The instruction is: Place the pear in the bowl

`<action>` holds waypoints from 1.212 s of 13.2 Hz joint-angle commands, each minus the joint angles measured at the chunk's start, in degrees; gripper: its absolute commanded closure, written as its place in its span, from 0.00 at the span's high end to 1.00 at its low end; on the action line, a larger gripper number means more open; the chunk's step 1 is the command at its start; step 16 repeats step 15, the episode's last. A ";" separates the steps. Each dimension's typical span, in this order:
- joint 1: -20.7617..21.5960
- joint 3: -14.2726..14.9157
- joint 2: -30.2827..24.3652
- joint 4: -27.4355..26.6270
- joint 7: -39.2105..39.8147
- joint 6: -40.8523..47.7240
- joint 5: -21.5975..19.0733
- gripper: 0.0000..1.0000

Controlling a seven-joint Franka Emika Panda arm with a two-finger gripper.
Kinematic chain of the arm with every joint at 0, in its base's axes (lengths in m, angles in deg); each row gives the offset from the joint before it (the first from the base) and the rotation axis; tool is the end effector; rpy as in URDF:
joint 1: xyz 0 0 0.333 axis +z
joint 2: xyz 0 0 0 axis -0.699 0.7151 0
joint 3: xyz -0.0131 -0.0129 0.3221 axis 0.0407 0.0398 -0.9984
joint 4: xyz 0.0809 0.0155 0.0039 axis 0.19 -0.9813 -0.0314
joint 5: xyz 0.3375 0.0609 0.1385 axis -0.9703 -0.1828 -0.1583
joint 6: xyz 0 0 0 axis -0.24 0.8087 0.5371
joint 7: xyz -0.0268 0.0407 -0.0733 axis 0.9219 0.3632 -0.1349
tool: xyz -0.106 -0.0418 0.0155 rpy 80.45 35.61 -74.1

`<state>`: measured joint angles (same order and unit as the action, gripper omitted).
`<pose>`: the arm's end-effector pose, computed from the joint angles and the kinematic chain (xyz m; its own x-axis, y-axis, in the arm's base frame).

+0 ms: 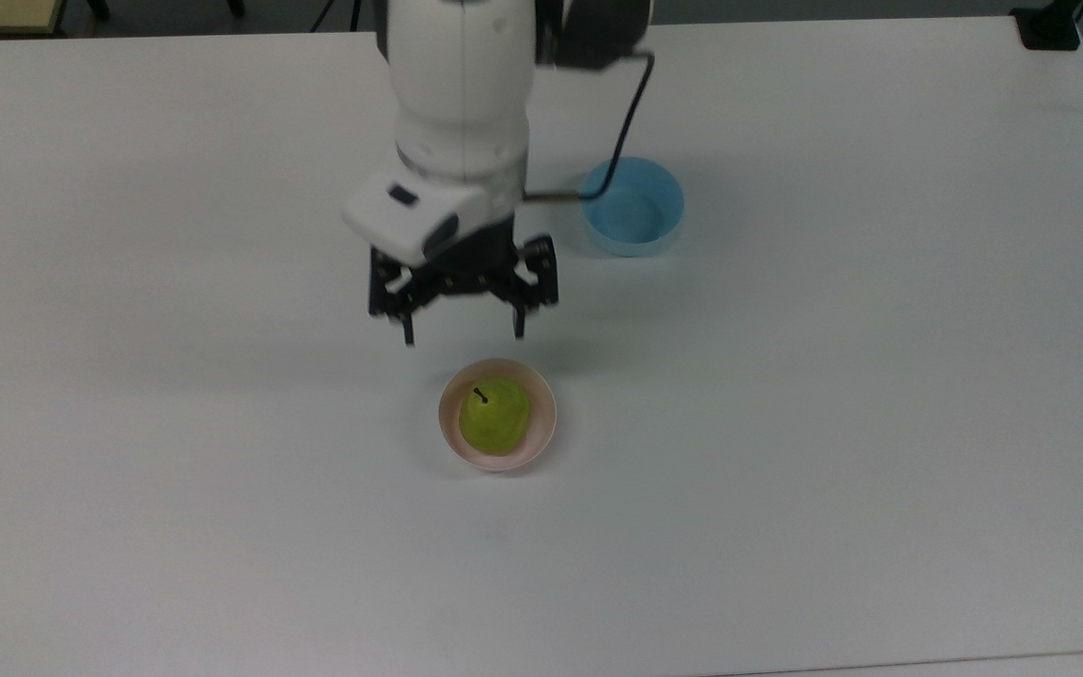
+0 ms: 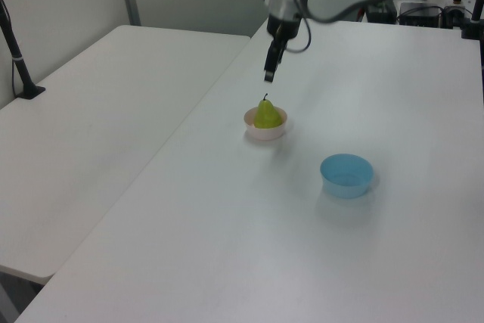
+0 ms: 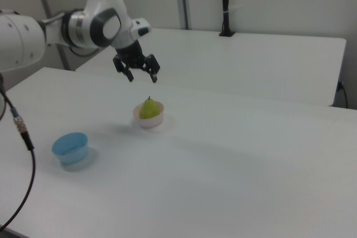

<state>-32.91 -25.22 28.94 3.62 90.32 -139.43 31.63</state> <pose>0.6935 0.0574 0.4818 0.9605 0.1477 0.2359 0.1311 -0.9878 0.0847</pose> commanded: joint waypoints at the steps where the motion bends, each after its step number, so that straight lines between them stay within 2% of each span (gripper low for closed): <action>1: -2.20 -0.04 -12.63 -2.80 -1.21 14.50 0.02 1.00; 3: -3.17 -0.04 -20.19 -5.68 -1.38 22.00 0.11 1.00; 6: -6.58 -0.04 -28.74 -12.62 -0.95 25.62 -2.16 1.00; 7: -8.26 -0.30 -28.75 -13.16 -0.16 25.28 -3.91 1.00; 9: -12.03 -4.32 -27.62 -13.70 3.61 21.96 -4.11 1.00; 10: -12.40 -5.31 -27.09 -13.96 3.28 20.37 -4.11 1.00; 16: -11.53 -5.49 -25.94 -13.52 1.16 20.27 -4.11 1.00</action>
